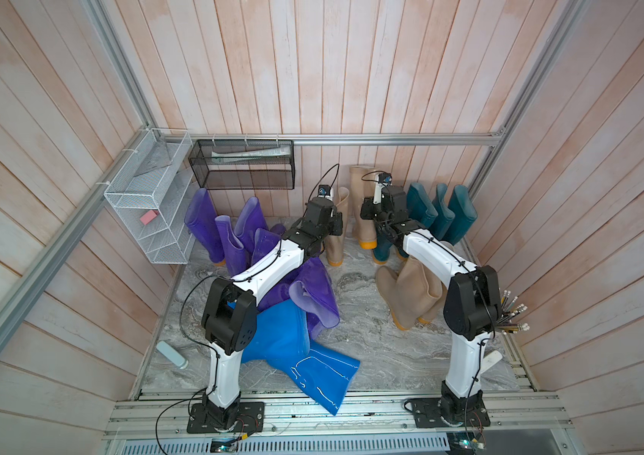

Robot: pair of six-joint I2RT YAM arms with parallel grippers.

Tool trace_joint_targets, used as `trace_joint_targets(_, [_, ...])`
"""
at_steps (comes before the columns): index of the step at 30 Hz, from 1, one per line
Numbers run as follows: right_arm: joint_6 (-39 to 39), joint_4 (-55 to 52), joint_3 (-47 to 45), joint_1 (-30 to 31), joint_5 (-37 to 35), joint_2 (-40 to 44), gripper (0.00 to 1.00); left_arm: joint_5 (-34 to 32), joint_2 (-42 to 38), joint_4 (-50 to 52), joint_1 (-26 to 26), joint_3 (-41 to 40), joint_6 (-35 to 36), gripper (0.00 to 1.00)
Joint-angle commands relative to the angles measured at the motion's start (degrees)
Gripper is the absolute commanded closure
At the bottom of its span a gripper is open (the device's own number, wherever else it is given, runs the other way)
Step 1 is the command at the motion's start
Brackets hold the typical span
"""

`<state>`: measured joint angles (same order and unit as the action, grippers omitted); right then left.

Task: Match and arrange rain boots in pairs
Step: Place the rain boot at the center of the board.

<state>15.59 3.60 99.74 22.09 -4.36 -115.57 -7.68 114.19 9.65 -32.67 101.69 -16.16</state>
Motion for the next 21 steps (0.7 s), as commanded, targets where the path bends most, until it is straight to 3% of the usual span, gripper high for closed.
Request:
trace_joint_targets(1, [1.07,9.15,5.9,-0.11,0.7,-0.88,1.0,0.56,-1.77,-1.56,0.33,-0.88,-0.76,1.0])
trace_joint_targets(9, [3.0,10.43,8.54,-0.35,1.42,-3.91,1.0,-0.46,-2.83,-1.52,0.41,-1.62,-0.45,1.0])
trace_joint_targets(21, [5.35,16.74,-4.94,-0.47,1.78,-4.0,1.0,0.98,-3.36,-2.84,0.54,-4.09,-0.82,1.0])
